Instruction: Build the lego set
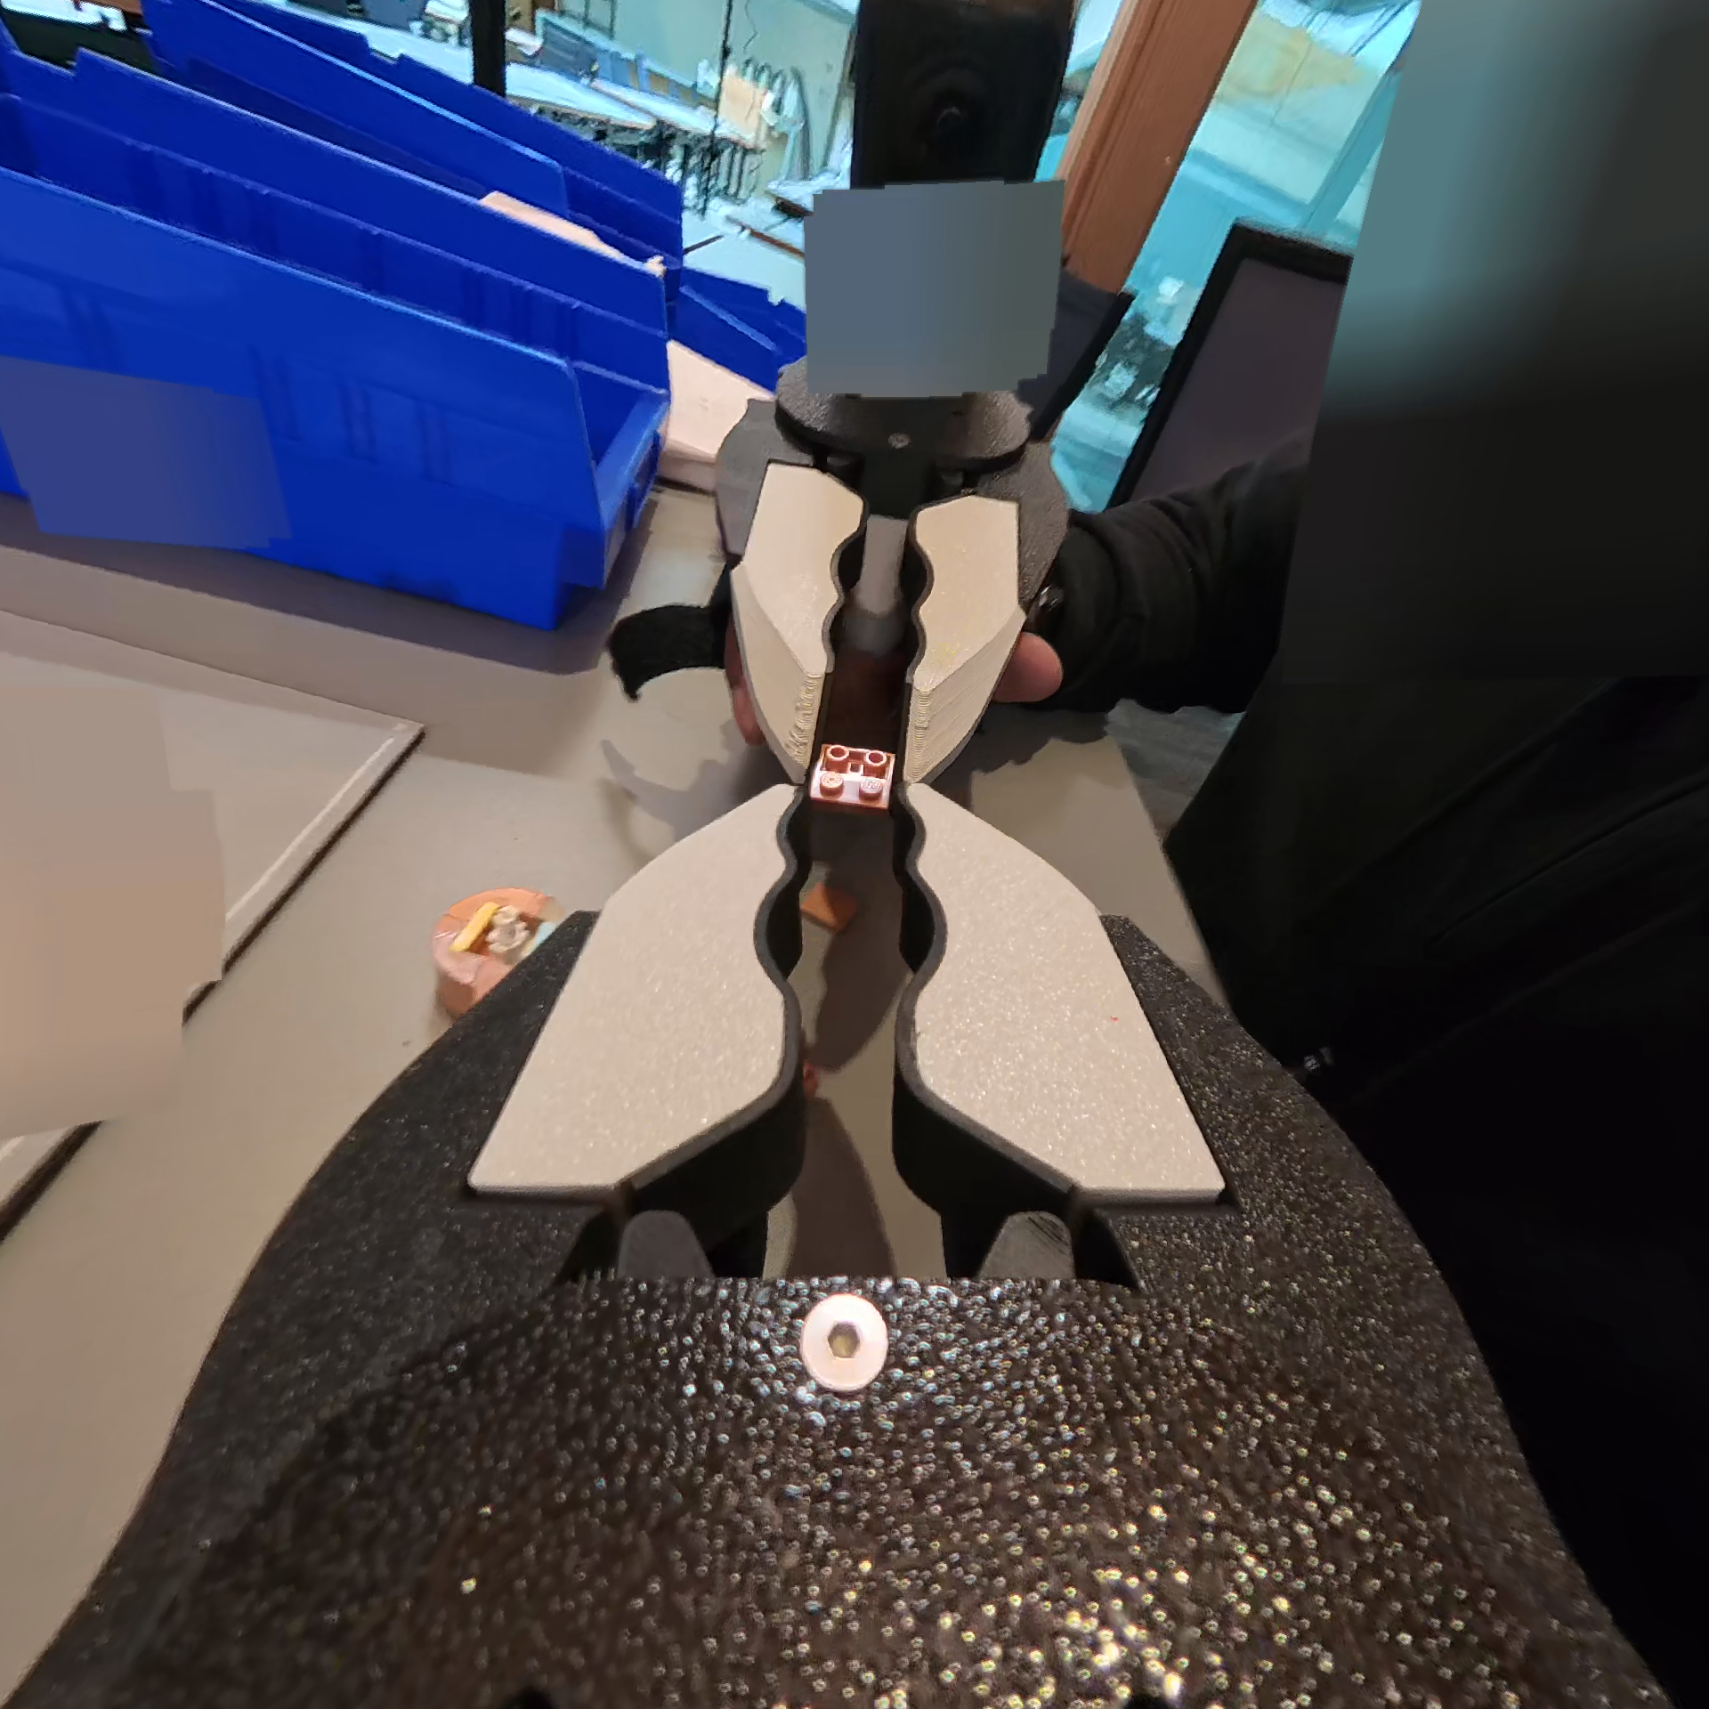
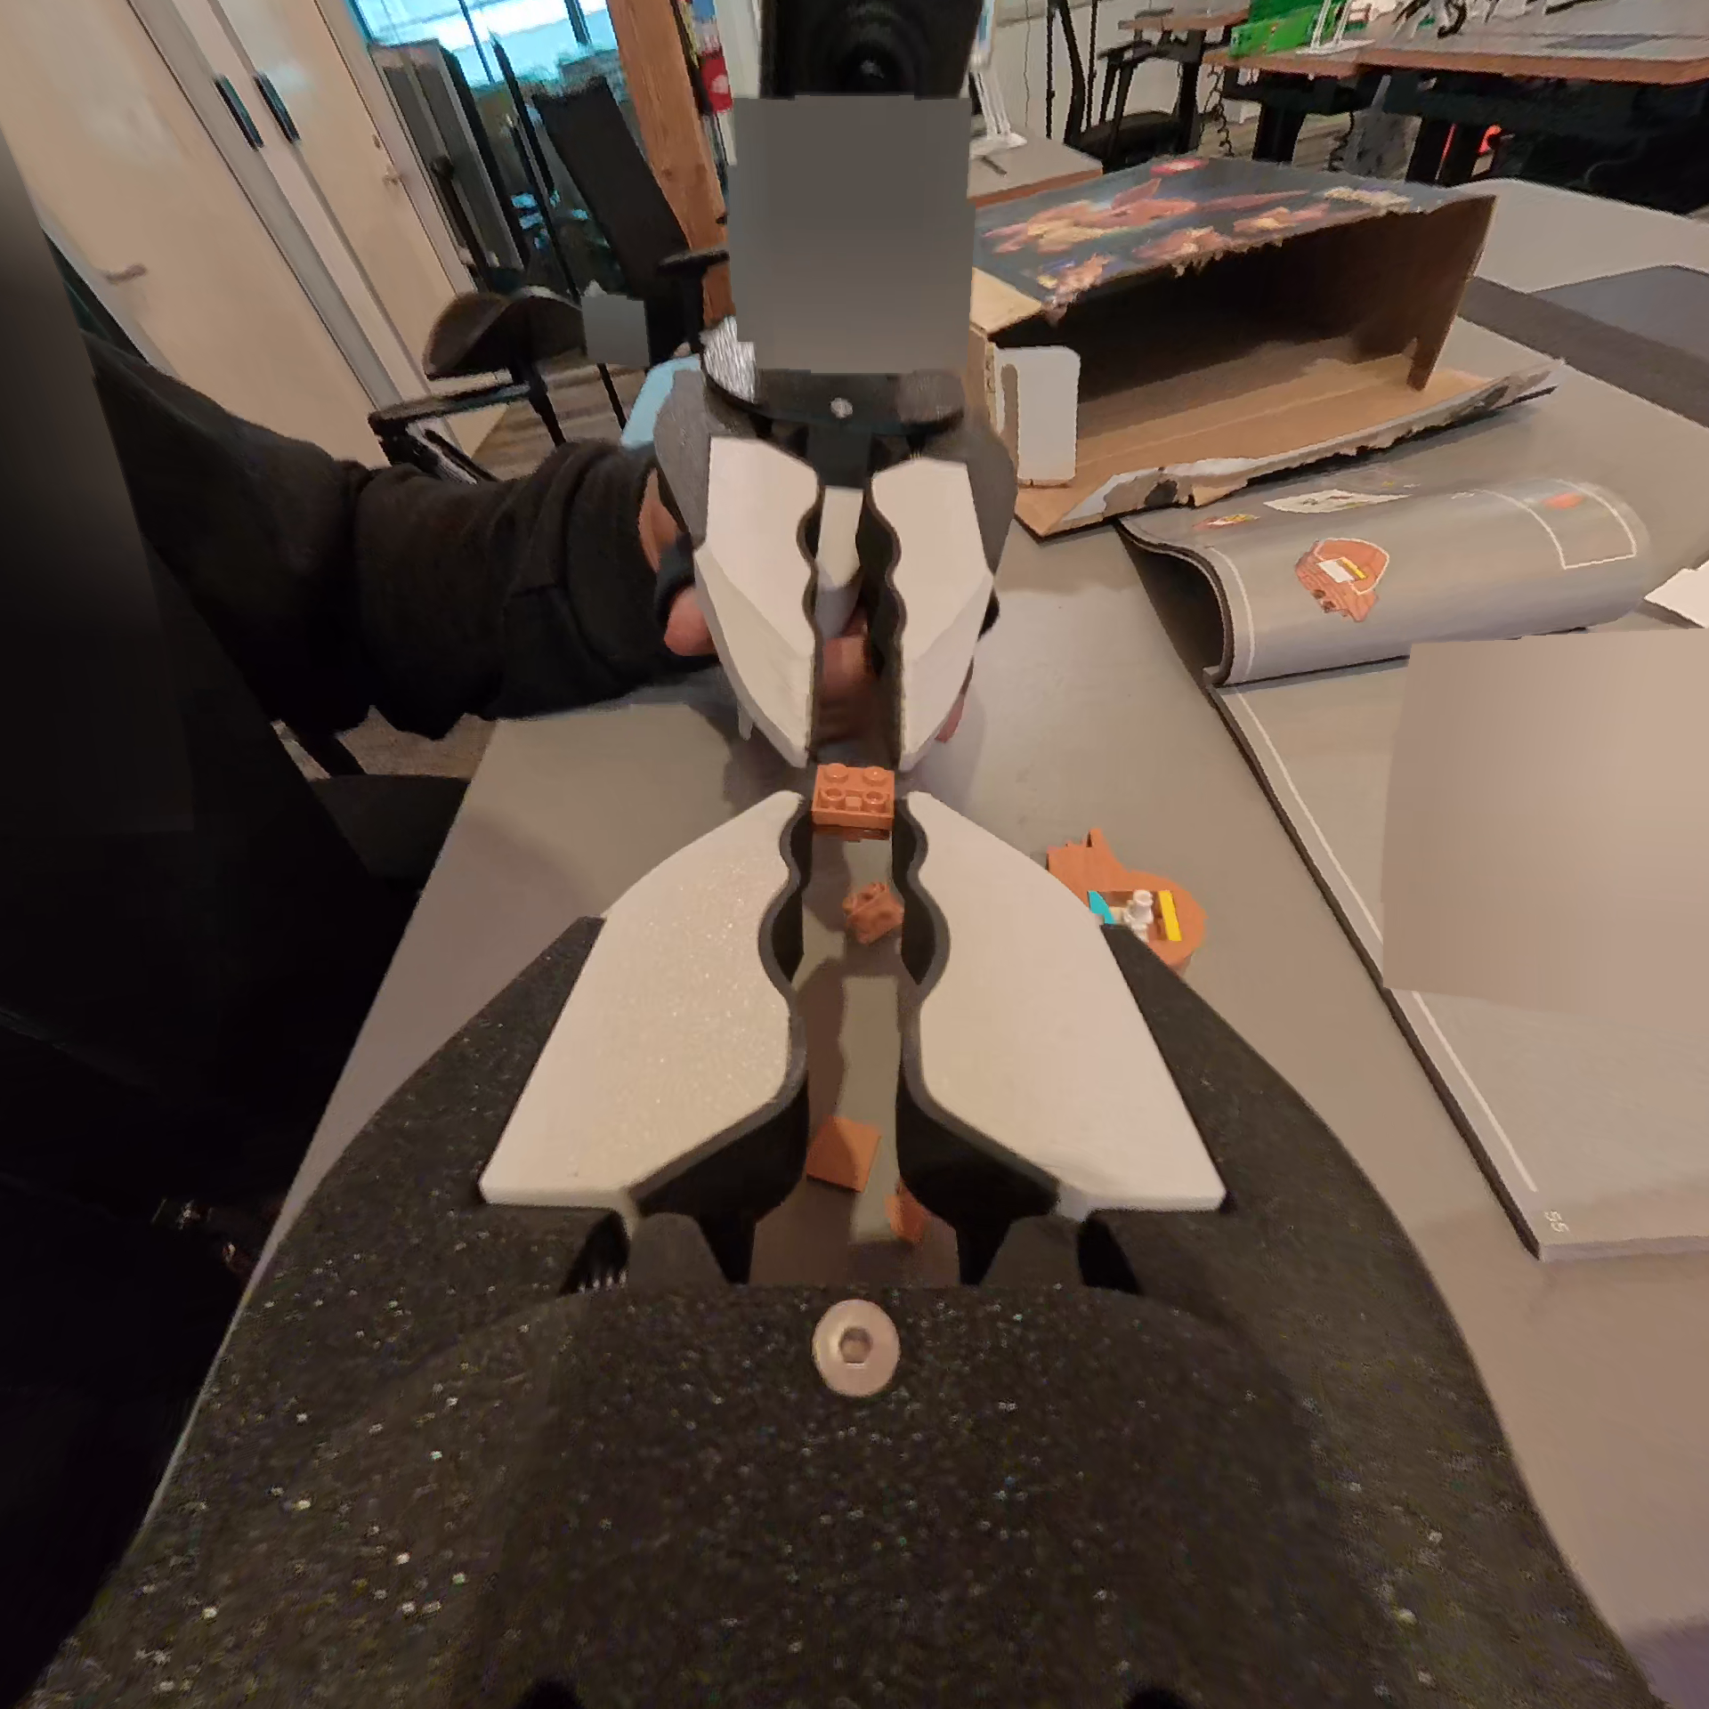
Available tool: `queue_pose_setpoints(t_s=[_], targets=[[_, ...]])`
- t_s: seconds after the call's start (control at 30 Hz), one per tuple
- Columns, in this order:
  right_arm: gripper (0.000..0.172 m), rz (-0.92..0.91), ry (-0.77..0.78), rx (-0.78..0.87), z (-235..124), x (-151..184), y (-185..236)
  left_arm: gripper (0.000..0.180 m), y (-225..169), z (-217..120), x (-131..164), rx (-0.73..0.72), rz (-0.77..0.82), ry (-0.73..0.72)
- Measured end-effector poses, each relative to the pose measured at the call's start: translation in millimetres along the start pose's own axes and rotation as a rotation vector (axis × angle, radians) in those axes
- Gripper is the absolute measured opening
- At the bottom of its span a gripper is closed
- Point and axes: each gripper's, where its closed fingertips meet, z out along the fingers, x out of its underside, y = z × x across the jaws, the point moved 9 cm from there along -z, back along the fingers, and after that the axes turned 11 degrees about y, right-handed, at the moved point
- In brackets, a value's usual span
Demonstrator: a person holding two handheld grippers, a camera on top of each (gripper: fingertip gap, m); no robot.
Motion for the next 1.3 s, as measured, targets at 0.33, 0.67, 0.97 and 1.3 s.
queue_pose_setpoints(t_s=[0.33, 0.67, 0.97, 1.3], targets=[[0.016, -0.102, 0.381, 0.043, 27, 22, 6, 0.018, 3, -6, 24, -0.199, 0.09, 0.405], [0.016, -0.106, 0.508, 0.097, 37, 27, 6, 0.022, 3, 9, 31, -0.243, 0.166, 0.54], [0.016, -0.102, 0.512, 0.103, 38, 27, 5, 0.017, 2, 19, 33, -0.262, 0.228, 0.611], [0.016, -0.07, 0.387, 0.064, 29, 22, 3, 0.016, 3, 11, 26, -0.19, 0.148, 0.476]])
